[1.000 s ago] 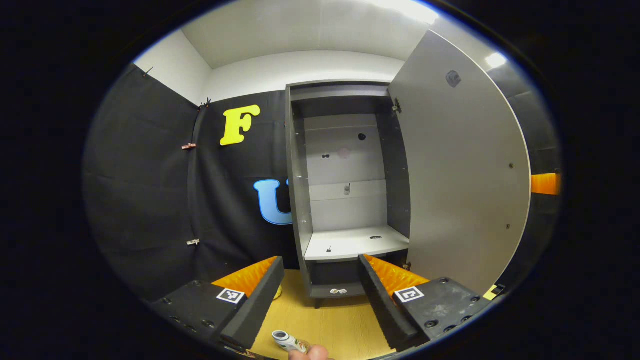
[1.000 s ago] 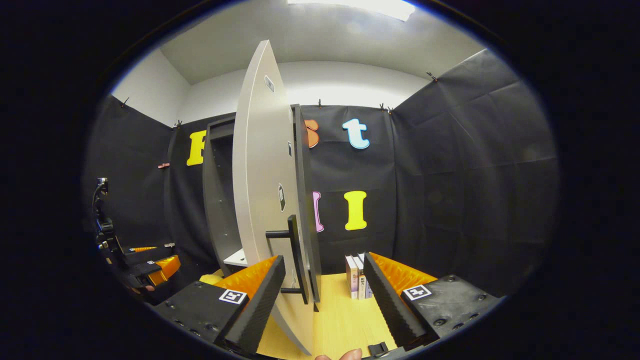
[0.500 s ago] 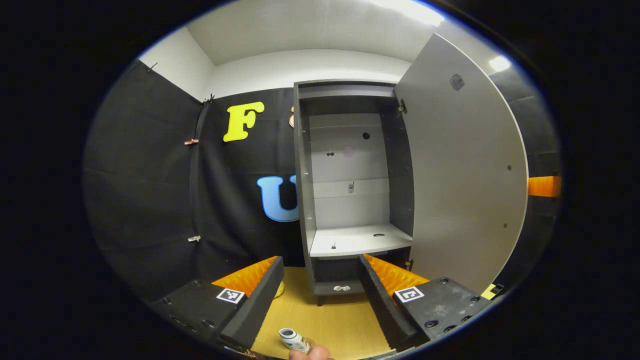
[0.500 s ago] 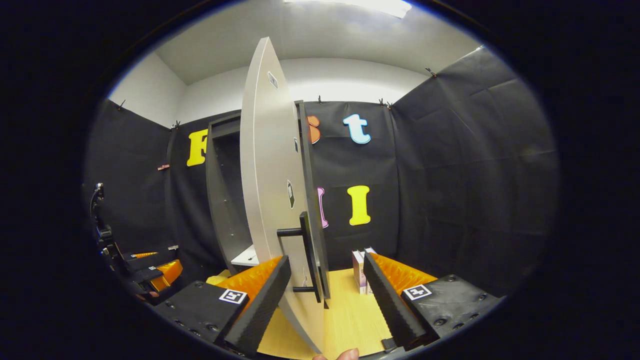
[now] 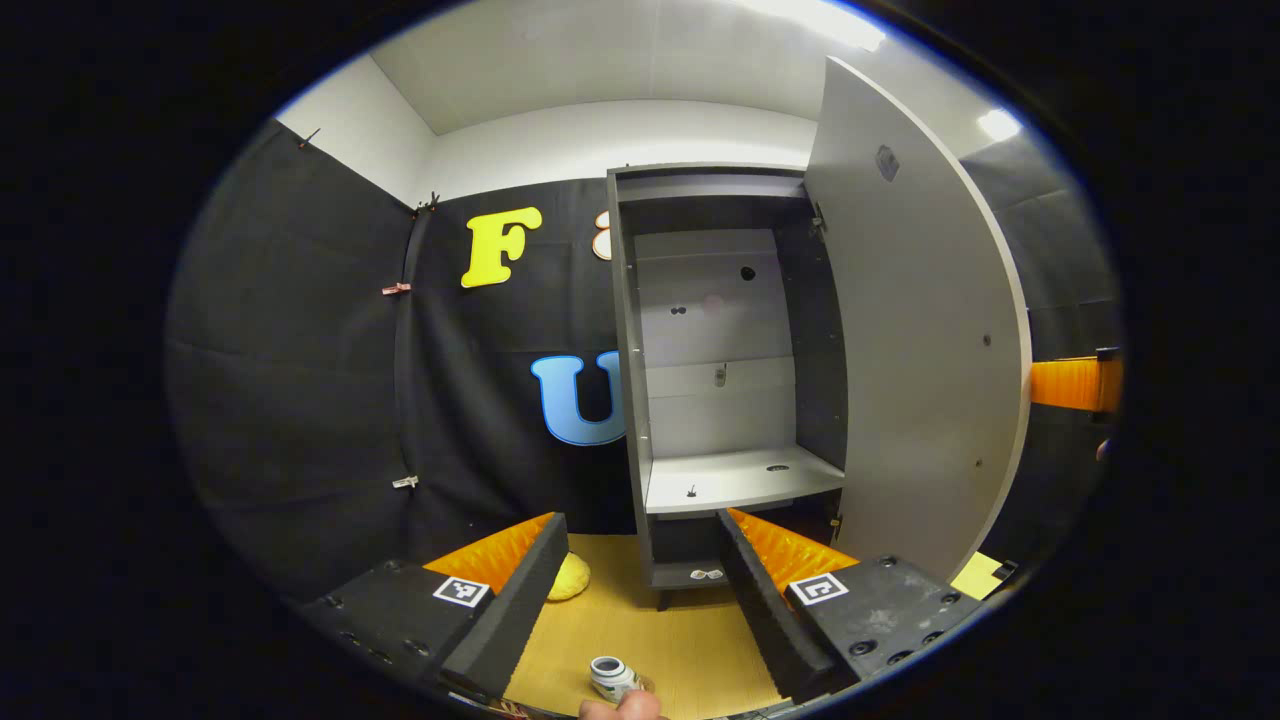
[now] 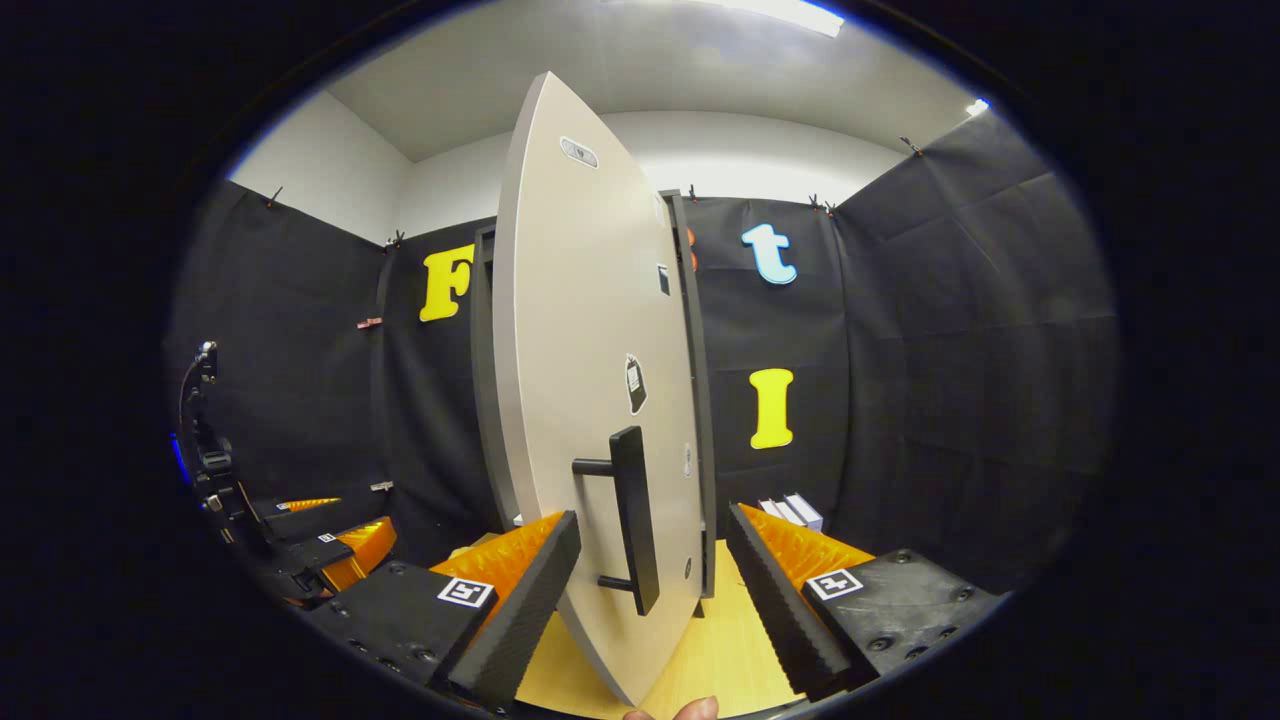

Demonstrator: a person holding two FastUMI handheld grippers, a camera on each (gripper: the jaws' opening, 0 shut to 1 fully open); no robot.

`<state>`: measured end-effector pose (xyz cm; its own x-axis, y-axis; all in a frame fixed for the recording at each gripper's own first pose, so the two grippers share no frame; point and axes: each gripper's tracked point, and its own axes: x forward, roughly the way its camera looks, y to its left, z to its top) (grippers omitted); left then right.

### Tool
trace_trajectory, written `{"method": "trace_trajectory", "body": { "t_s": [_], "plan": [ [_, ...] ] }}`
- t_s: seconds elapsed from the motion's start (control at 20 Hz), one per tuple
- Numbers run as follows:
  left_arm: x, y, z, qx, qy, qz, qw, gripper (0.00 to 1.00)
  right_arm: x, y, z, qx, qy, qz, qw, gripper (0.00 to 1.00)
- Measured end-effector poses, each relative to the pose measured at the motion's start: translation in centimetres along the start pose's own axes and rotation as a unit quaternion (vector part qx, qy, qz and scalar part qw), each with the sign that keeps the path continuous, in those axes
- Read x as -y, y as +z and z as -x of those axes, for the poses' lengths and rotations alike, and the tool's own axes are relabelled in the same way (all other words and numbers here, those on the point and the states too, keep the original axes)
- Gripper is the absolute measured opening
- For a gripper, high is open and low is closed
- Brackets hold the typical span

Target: Open the cabinet door with the right hand, grasp the bottle in the cabinet with the left hand and place it on the coaster, then close the cabinet door with the right hand.

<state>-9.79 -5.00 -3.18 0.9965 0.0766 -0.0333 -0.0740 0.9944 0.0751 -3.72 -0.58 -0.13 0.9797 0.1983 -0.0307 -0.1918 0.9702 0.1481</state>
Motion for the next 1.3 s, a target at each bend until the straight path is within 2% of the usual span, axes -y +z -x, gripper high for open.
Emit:
{"method": "trace_trajectory", "body": {
  "t_s": [0.25,0.5,0.7,0.95,1.3],
  "plan": [
    [-1.5,-0.3,-0.4,-0.002,0.006,0.001,1.0,0.93,-2.7,-0.8,-1.4,-0.005,0.021,-0.001,1.0,0.97],
    [-3.0,-0.4,-0.8,-0.001,0.011,-0.001,1.0,0.93,-4.2,-1.6,-2.9,-0.009,0.026,-0.005,1.0,0.97],
    [-4.0,-0.5,-1.4,-0.002,0.014,-0.003,1.0,0.93,-6.5,-2.1,-4.0,-0.012,0.047,-0.008,0.999,0.98],
    [-4.3,-0.4,-1.8,0.001,0.014,-0.001,1.0,0.93,-9.1,-2.7,-4.9,-0.016,0.076,-0.01,0.997,0.98],
    [-4.2,0.2,-1.9,0.008,0.014,-0.003,1.0,0.93,-11.0,-3.4,-7.8,-0.02,0.092,-0.02,0.995,0.98]
  ]
}}
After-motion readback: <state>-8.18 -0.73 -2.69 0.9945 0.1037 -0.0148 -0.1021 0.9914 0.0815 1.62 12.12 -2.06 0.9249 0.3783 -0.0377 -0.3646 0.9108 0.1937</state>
